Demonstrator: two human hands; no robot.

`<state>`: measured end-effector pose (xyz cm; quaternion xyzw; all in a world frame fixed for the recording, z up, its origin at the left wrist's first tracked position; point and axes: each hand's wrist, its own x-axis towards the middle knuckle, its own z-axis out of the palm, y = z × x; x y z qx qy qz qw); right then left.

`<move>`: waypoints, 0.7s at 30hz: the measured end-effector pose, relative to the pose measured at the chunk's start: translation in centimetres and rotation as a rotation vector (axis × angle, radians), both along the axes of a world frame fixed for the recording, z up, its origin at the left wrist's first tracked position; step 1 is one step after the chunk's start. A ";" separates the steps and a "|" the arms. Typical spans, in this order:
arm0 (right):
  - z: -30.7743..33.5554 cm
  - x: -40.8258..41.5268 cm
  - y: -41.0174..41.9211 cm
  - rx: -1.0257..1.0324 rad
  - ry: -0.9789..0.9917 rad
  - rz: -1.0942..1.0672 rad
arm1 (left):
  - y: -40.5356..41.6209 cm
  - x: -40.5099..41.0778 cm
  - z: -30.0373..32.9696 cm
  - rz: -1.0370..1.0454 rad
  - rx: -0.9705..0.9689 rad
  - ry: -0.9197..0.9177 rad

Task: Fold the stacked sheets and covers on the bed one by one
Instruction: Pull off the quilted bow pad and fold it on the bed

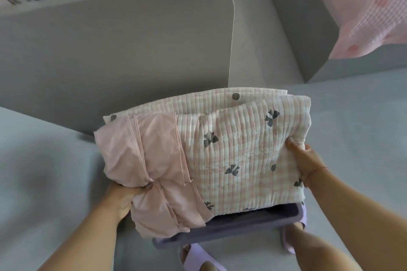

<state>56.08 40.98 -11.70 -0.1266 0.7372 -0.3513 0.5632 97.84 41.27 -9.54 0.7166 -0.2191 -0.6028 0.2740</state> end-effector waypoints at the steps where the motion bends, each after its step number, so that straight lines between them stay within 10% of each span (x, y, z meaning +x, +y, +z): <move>1: -0.7 0.0 0.1 0.001 0.004 -0.002 | 0.2 0.1 -1.1 -0.009 0.006 -0.022; 21: -18.4 0.6 0.5 0.351 0.347 0.231 | 3.1 -0.5 -22.2 0.031 0.347 -0.252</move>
